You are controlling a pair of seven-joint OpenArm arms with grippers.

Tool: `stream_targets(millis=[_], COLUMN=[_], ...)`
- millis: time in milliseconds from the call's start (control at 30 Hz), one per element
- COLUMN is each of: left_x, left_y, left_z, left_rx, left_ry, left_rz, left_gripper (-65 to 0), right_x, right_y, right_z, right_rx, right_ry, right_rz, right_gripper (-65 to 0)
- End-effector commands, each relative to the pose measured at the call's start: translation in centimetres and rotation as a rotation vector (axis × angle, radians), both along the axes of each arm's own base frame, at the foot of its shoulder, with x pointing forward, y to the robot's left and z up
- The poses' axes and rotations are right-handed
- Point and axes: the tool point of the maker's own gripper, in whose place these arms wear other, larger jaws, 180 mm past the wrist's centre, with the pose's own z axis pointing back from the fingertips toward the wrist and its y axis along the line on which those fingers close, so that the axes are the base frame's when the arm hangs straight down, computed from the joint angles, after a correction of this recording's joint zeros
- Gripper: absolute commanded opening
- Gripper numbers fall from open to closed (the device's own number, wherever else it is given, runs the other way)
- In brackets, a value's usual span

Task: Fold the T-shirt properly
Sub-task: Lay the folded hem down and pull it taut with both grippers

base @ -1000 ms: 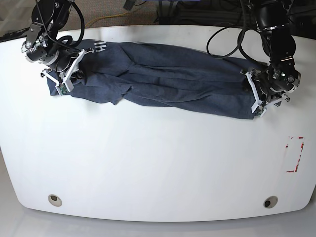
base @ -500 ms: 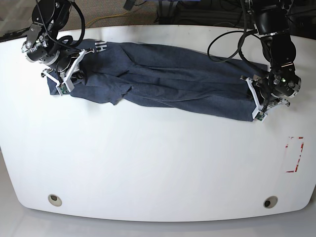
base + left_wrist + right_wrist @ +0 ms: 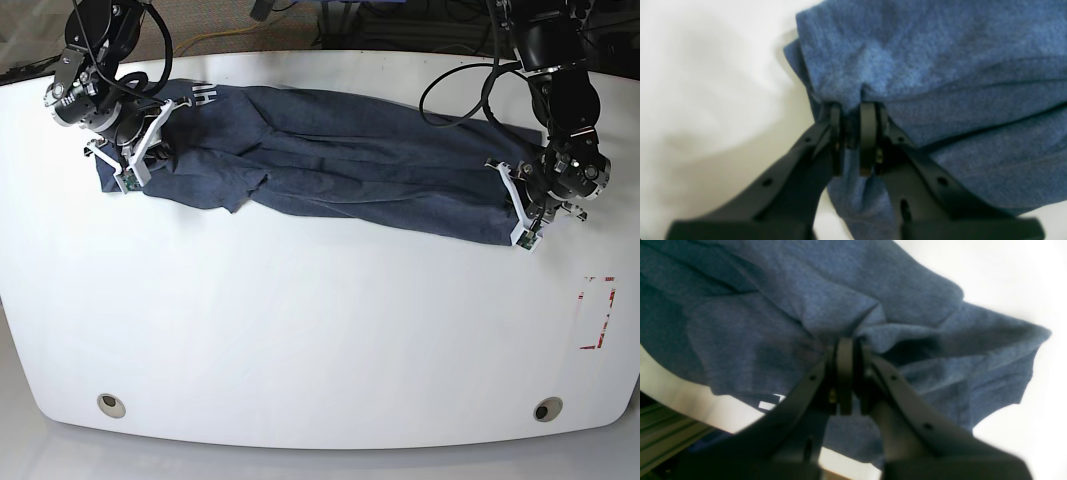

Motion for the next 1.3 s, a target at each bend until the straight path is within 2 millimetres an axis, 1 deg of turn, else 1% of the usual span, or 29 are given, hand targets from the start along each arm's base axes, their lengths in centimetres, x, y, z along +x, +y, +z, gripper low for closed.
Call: stream_targets(millis=[0, 67, 133, 200, 467, 567, 633, 700, 800, 933, 1100, 1200, 1267], left_x=[1.1, 1.2, 1.4, 1.5, 1.5, 1.5, 0.9, 0.0, -1.0, -2.9, -5.4, -6.8, -7.6], left_y=[0.4, 0.4, 1.5, 1.9, 2.2, 2.4, 2.7, 3.8, 4.7, 5.4, 6.2, 6.7, 7.0], left_z=[1.6, 1.9, 3.2, 3.9, 4.6, 5.4, 5.7, 6.4, 6.7, 6.0, 4.5, 3.8, 3.3], left_rx=[0.008, 0.010, 0.023, 0.027, 0.036, 0.056, 0.073, 0.099, 0.123, 0.144, 0.153, 0.160, 0.163], left_ry=[-0.056, -0.066, -0.106, -0.130, -0.146, -0.167, -0.163, -0.168, -0.162, -0.126, -0.067, -0.033, -0.014], left_rz=[-0.001, -0.001, 0.030, 0.048, 0.051, 0.050, 0.058, 0.090, 0.117, 0.131, 0.155, 0.165, 0.174], left_gripper=[-61.1, -61.2, -61.2, -61.1, -61.2, -61.4, -61.4, -61.4, -61.4, -61.4, -61.4, -61.4, -61.4], right_x=[0.7, 0.7, 0.7, 0.7, 0.7, 0.7, 0.7, 0.7, 0.7, 0.8, 0.9, 0.5, -0.3], right_y=[-0.1, -0.1, -0.1, -0.1, -0.1, -0.1, -0.1, -0.2, -0.2, -0.3, -0.3, -0.4, -0.7], right_z=[1.0, 1.0, 1.0, 1.0, 1.0, 1.0, 1.0, 1.0, 1.0, 1.1, 1.1, 0.9, 0.5], right_rx=[-0.002, -0.002, -0.002, -0.002, -0.002, -0.002, -0.002, -0.003, -0.003, -0.004, -0.005, -0.006, -0.009], right_ry=[-0.039, -0.039, -0.039, -0.039, -0.039, -0.039, -0.039, -0.040, -0.040, -0.045, -0.046, -0.036, -0.015], right_rz=[0.005, 0.005, 0.005, 0.005, 0.005, 0.005, 0.005, 0.004, 0.004, -0.001, -0.001, -0.002, -0.012], right_gripper=[-63.4, -63.4, -63.4, -63.4, -63.4, -63.4, -63.6, -63.6, -63.6, -63.6, -63.7, -63.7, -63.7])
